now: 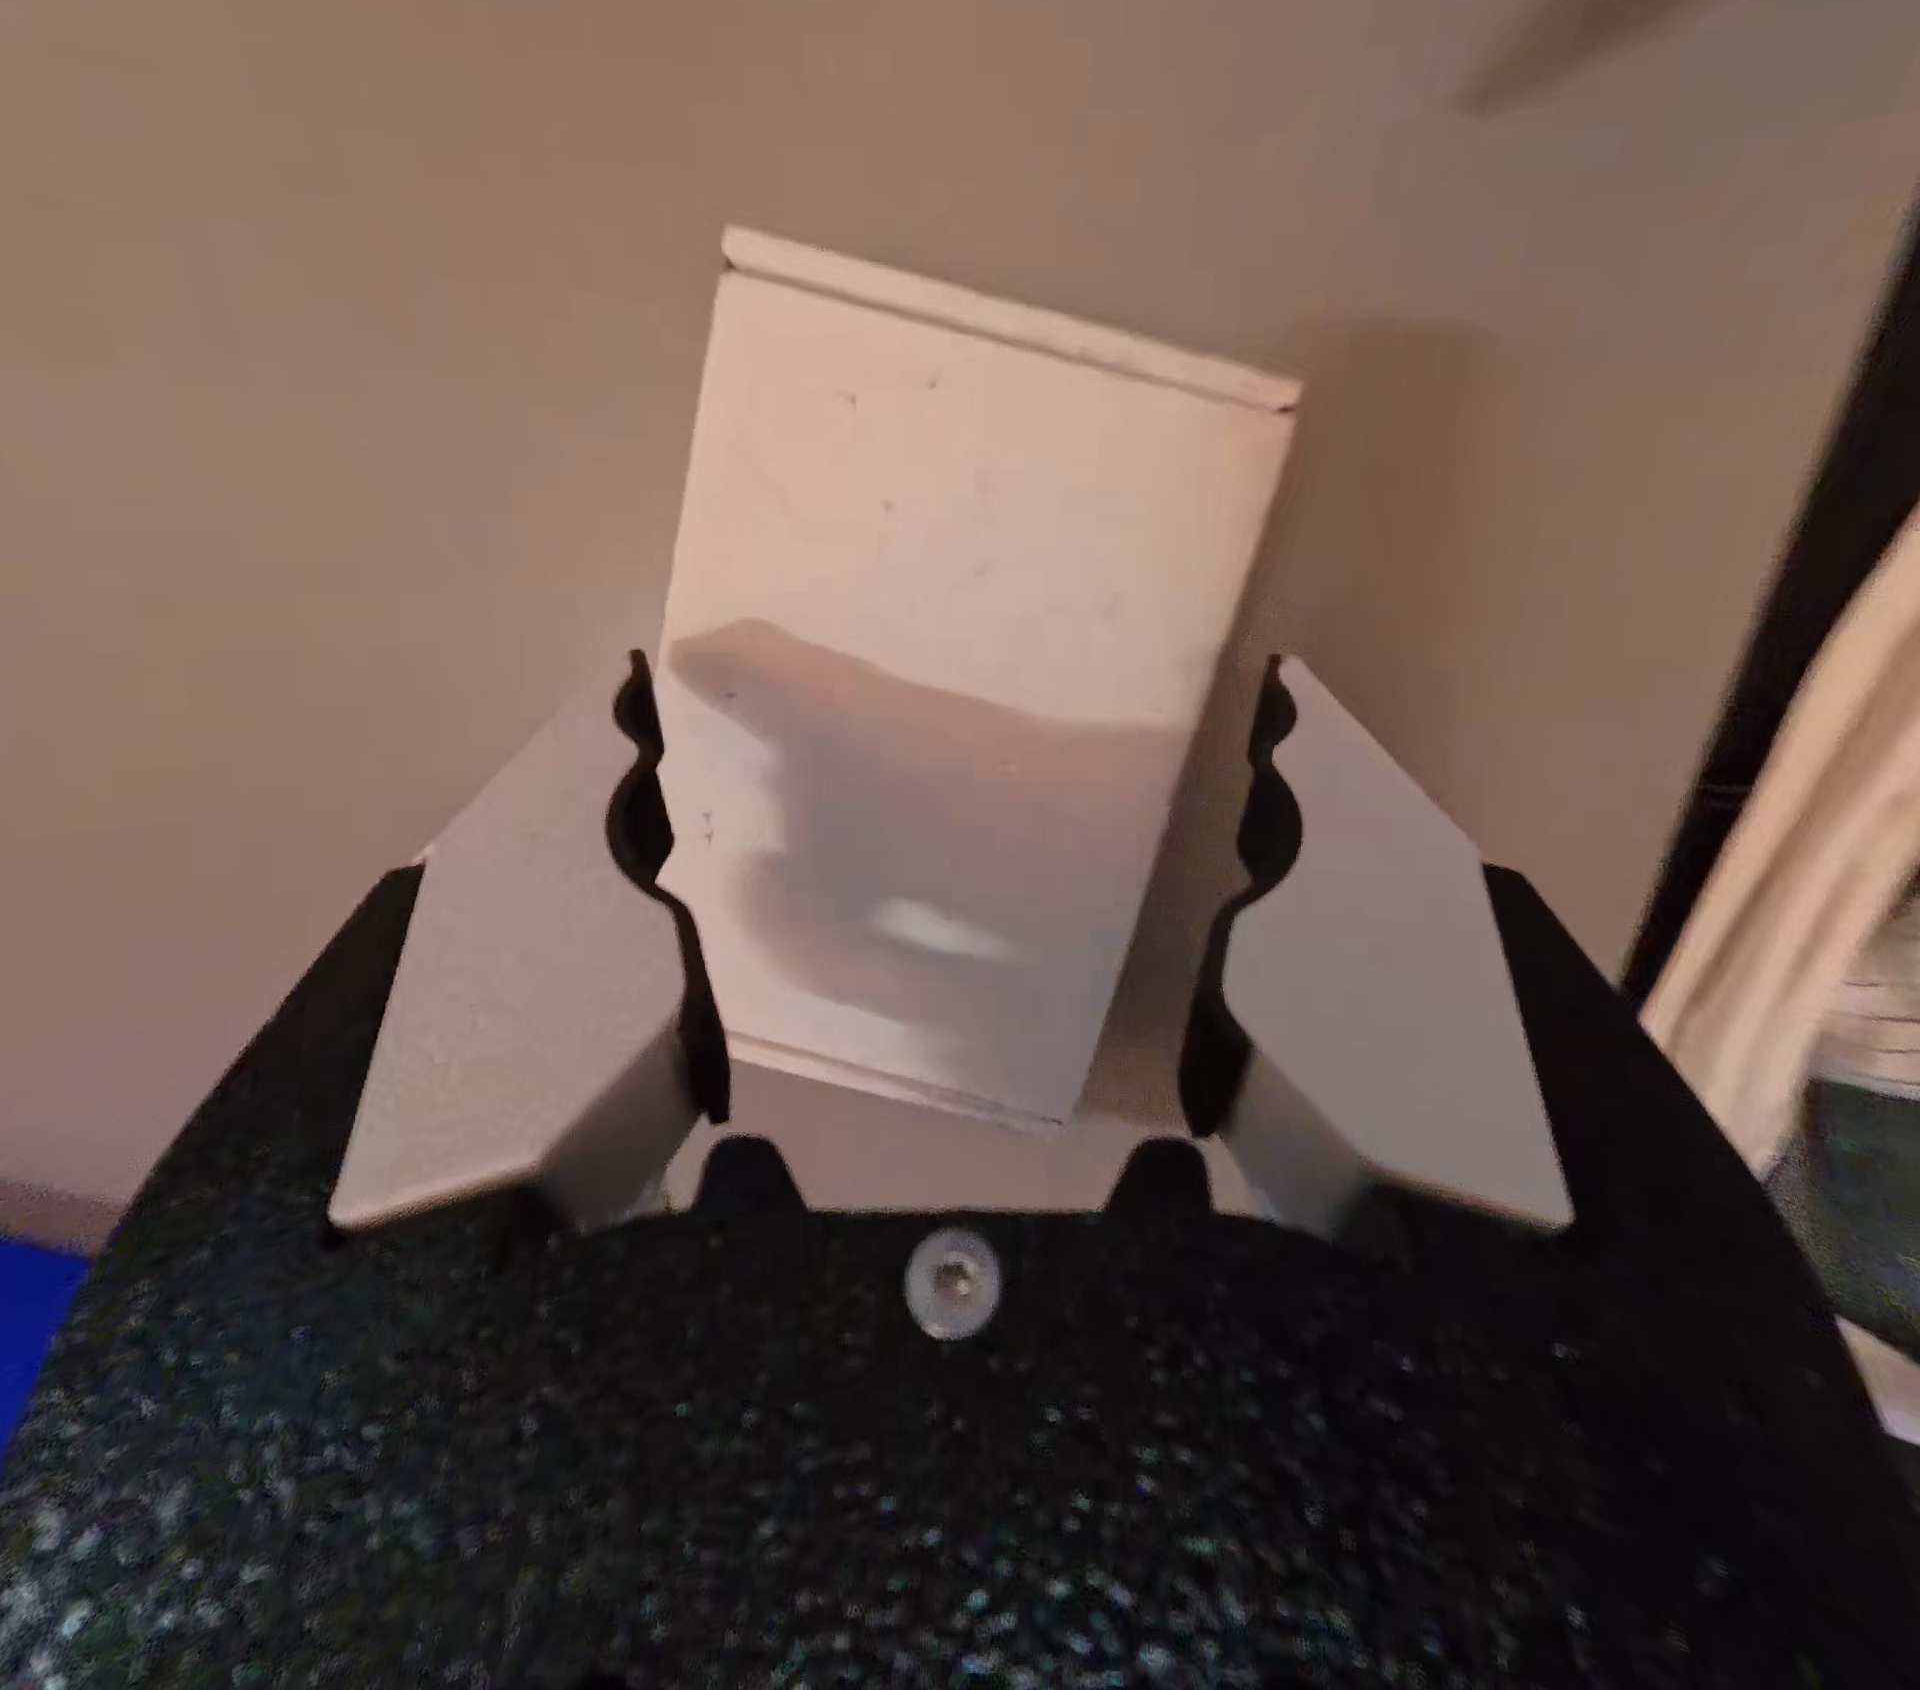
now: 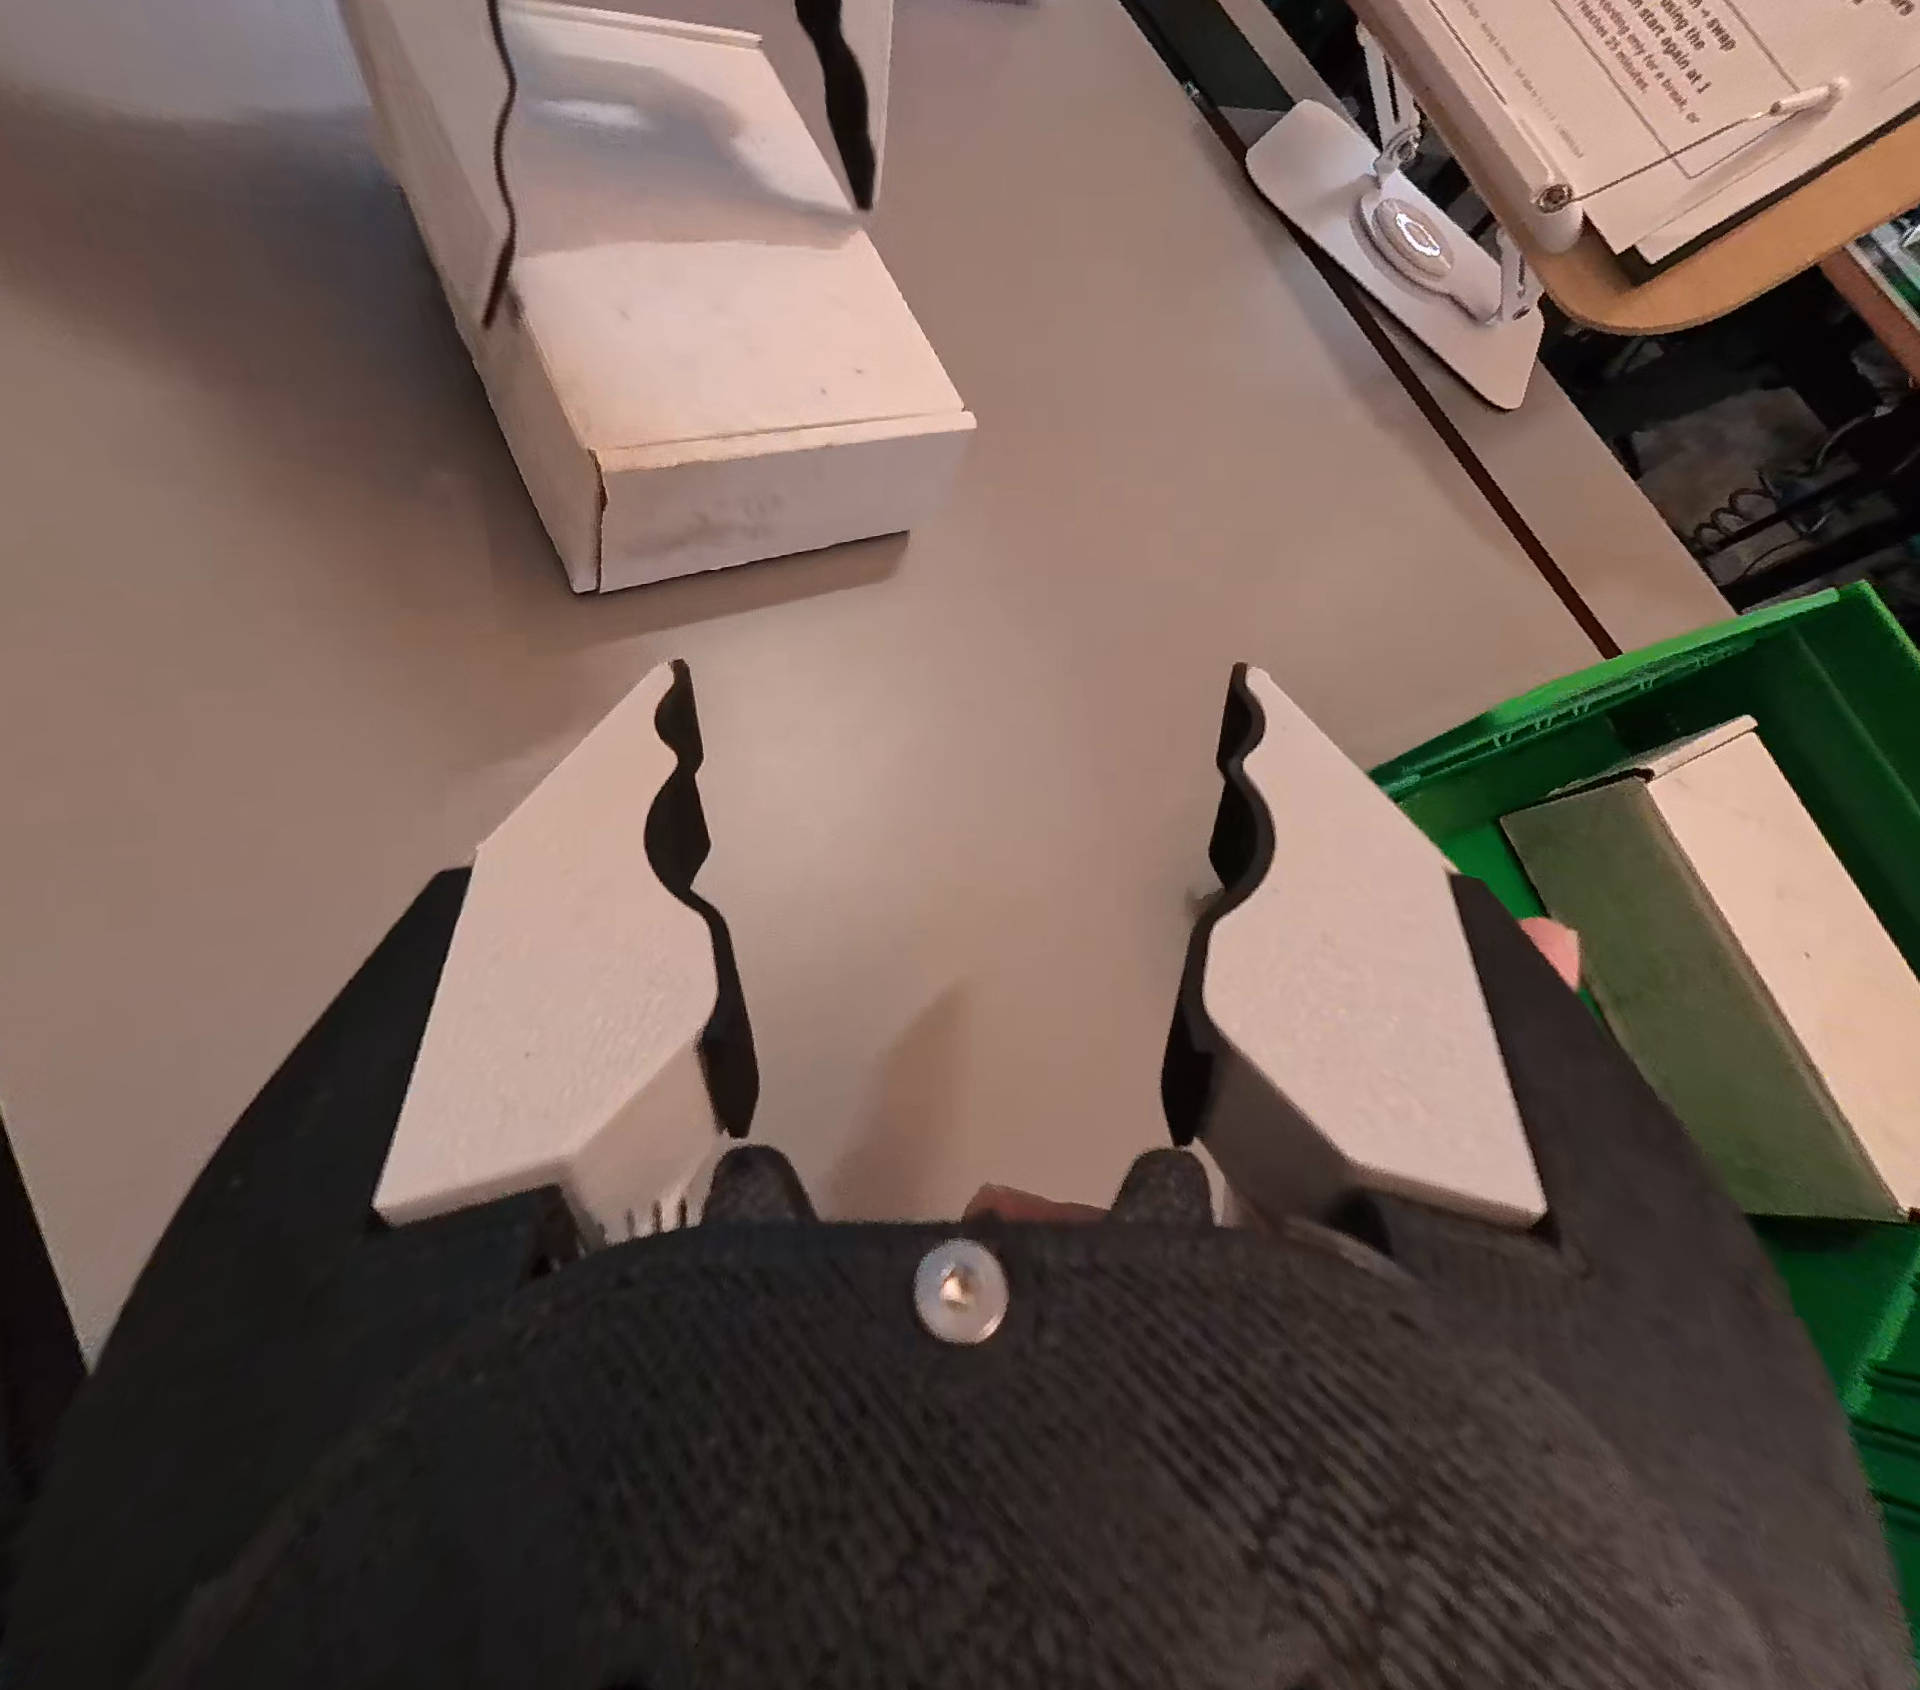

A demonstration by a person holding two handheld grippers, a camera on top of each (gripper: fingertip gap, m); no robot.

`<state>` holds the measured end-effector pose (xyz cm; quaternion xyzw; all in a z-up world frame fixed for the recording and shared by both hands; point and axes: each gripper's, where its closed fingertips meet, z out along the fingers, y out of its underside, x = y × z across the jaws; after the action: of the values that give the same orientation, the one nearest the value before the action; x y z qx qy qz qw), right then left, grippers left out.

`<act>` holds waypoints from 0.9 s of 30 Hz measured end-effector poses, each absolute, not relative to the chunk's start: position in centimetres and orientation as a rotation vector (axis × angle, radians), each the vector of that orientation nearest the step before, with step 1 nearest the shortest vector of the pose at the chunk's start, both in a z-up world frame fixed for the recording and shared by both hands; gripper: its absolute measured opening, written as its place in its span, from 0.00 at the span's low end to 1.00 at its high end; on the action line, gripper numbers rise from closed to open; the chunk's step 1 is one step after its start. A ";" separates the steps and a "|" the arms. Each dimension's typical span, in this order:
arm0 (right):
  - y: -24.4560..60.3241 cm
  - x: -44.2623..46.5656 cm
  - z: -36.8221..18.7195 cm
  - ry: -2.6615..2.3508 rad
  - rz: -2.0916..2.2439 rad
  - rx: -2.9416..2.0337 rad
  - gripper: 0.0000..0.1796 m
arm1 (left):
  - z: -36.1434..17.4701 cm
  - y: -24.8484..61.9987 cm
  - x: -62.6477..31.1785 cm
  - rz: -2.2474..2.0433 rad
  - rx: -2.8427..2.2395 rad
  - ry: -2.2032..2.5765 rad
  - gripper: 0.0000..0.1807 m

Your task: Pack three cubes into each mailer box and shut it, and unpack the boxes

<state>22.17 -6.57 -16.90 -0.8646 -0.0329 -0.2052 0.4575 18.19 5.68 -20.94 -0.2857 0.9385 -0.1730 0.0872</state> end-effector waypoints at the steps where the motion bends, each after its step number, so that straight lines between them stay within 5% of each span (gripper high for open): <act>1: -6.5 22.1 -16.9 -0.091 -0.509 -2.127 0.55 | -19.9 5.5 18.1 -0.613 -0.877 2.785 0.60; 5: -5.9 21.4 -17.3 -0.162 -0.514 -2.137 0.55 | -17.1 6.2 19.2 -0.946 -1.029 2.667 0.22; 9: -5.0 20.4 -18.3 -0.297 -0.560 -2.184 0.57 | -17.3 7.7 19.8 -1.109 -1.149 2.648 0.00; 27: 1.1 15.6 -20.6 -0.804 -0.716 -2.091 0.50 | -20.3 9.3 22.8 -1.197 -1.428 2.667 0.00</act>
<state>15.65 1.10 -20.59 -0.8207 -0.3155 -0.2810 0.3847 22.77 9.31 -20.31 -0.4382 0.8185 -0.3673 -0.0558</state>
